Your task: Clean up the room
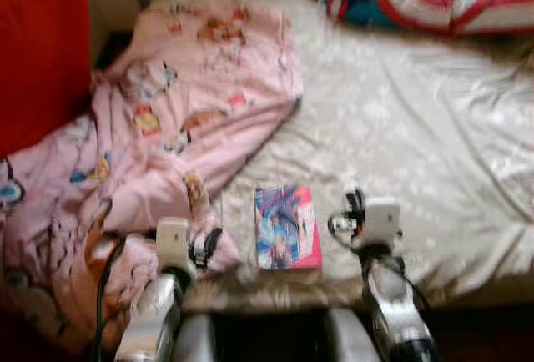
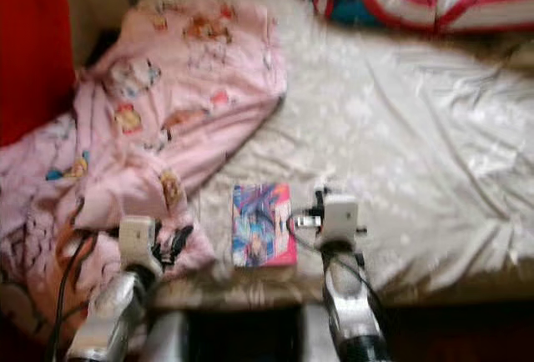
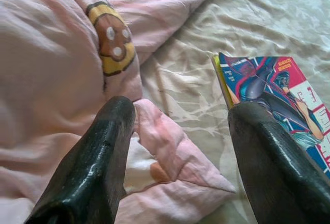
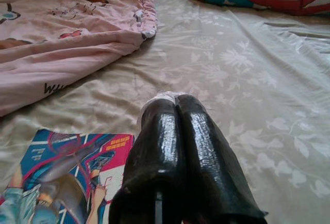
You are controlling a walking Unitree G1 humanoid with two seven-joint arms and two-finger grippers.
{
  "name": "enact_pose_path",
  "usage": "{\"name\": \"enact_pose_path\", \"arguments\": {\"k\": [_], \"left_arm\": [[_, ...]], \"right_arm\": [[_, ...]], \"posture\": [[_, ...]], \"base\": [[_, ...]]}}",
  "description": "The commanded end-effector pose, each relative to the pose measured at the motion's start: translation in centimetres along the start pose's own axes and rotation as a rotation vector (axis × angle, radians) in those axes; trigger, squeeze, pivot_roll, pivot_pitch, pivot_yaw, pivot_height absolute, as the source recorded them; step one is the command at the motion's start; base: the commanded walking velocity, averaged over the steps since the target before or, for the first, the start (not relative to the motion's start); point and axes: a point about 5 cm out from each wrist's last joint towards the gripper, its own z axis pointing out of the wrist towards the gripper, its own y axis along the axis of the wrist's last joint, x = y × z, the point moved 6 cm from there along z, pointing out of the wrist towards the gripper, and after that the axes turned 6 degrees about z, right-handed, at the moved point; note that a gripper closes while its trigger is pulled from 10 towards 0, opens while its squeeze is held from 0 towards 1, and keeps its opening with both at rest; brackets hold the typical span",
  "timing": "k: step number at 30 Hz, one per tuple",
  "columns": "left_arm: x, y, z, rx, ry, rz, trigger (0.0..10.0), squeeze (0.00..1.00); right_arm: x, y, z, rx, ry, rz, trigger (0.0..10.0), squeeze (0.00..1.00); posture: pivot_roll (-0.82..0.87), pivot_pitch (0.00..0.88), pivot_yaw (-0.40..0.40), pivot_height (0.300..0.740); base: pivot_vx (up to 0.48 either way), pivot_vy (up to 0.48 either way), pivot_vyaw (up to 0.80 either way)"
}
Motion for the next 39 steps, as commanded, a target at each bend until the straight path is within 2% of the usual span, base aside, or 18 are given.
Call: {"name": "enact_pose_path", "arguments": {"k": [1,3,8,16,18,20,21,23,27,30,33,37,39], "left_arm": [[0.8,-0.3,0.0,0.008,0.024,0.009,10.0,0.00],[1.4,0.0,0.2,-0.003,0.041,0.009,10.0,0.00],[1.4,0.1,0.6,-0.009,0.044,0.011,10.0,0.00],[1.0,-0.2,1.3,0.000,0.032,0.008,10.0,0.00],[0.7,-2.6,1.1,0.100,0.017,0.014,10.0,0.00],[0.7,-3.3,0.9,0.128,0.015,0.015,10.0,0.00],[0.5,-4.8,0.5,0.184,0.006,0.024,10.0,0.00],[0.5,-6.0,0.1,0.233,0.005,0.027,10.0,0.00],[1.1,-7.5,-0.5,0.299,0.027,0.002,10.0,0.00],[1.5,-8.7,-1.2,0.352,0.048,-0.021,10.0,0.00],[1.7,-11.1,-2.7,0.459,0.066,-0.021,10.0,0.00],[1.2,-12.8,-3.8,0.533,0.063,-0.018,10.0,0.00],[1.1,-13.1,-4.0,0.547,0.062,-0.018,10.0,0.00]], "right_arm": [[-0.4,-0.7,-0.4,0.024,-0.019,0.032,10.0,0.00],[-1.0,-0.5,-0.3,0.021,-0.047,0.041,10.0,0.00],[-1.8,-1.2,-0.3,0.062,-0.063,0.025,10.0,0.00],[-3.5,-4.8,-1.5,0.210,-0.109,0.040,10.0,0.00],[-4.2,-7.0,-2.6,0.304,-0.145,0.066,10.0,0.00],[-4.4,-7.6,-3.0,0.332,-0.150,0.063,10.0,0.00],[-4.6,-8.8,-3.7,0.387,-0.158,0.057,10.0,0.00],[-5.0,-9.6,-4.3,0.428,-0.165,0.059,10.0,0.00],[-5.5,-10.7,-5.1,0.479,-0.180,0.088,10.0,0.00],[-5.9,-11.5,-5.8,0.523,-0.188,0.072,10.0,0.00],[-7.0,-13.5,-8.2,0.629,-0.225,0.057,10.0,0.00],[-7.6,-14.8,-9.9,0.690,-0.264,0.086,10.0,0.00],[-7.6,-15.1,-10.3,0.703,-0.267,0.092,10.0,0.00]], "posture": [[-0.08,0.072,-0.010,0.631],[-0.08,0.058,-0.012,0.636],[-0.08,0.041,-0.015,0.666],[-0.08,0.028,-0.019,0.711],[-0.08,0.026,-0.018,0.726],[-0.08,0.023,-0.017,0.731],[-0.08,0.017,-0.016,0.740],[-0.08,0.012,-0.015,0.740],[-0.08,0.002,-0.016,0.740],[-0.08,0.000,-0.017,0.740],[-0.09,0.000,-0.014,0.740],[-0.10,0.000,-0.008,0.740],[-0.10,0.000,-0.008,0.740]], "base": [[0.000,0.000,0.00],[0.000,0.000,0.00],[0.000,0.000,0.00],[0.000,0.000,0.00],[0.000,0.000,0.00],[0.000,0.000,0.00],[0.000,0.000,0.00],[0.000,0.000,0.00],[0.000,0.000,0.00],[0.000,0.000,0.00],[0.000,0.000,0.00],[0.000,0.000,0.00],[0.000,0.000,0.00]]}}
